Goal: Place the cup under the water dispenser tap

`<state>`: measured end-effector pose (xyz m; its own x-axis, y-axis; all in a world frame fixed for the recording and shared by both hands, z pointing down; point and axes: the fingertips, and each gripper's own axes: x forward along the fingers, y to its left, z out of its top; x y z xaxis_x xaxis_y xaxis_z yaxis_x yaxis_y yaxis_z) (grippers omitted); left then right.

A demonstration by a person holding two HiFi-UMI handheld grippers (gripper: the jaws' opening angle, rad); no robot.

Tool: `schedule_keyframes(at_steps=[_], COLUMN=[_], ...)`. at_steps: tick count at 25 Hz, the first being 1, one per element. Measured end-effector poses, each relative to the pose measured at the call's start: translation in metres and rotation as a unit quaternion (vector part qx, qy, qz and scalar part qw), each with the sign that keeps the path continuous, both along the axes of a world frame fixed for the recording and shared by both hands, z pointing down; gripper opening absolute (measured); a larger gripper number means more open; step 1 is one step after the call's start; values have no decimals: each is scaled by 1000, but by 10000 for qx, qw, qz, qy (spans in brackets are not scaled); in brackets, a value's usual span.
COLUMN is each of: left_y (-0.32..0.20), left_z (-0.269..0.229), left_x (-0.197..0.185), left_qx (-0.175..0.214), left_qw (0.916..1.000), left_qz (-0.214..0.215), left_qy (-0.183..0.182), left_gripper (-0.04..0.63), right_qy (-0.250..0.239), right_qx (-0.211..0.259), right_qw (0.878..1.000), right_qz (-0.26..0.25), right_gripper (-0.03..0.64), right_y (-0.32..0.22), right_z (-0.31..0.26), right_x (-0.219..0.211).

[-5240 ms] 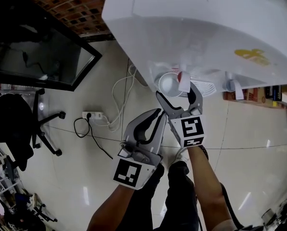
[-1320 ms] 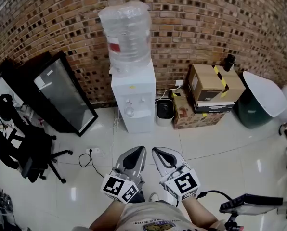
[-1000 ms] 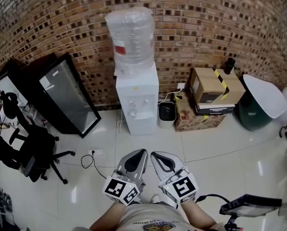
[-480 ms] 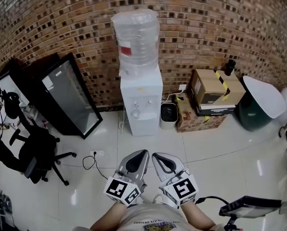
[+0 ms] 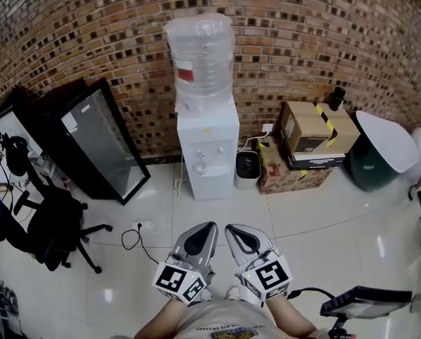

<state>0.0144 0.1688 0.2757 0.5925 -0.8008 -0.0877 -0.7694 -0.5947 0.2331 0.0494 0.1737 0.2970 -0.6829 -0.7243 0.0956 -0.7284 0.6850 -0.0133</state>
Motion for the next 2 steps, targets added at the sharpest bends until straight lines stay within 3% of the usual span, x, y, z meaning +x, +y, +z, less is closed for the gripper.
schedule_keyframes(at_steps=[2], left_y=[2], left_z=[2], left_x=[-1], left_qx=[-39], left_qw=[10000], left_qz=[-13], left_qy=[-2], left_gripper=[0], right_qy=[-9], right_qx=[-13], right_qw=[10000], right_qz=[-32], right_gripper=[5], right_y=[1], right_z=[3], right_x=[0])
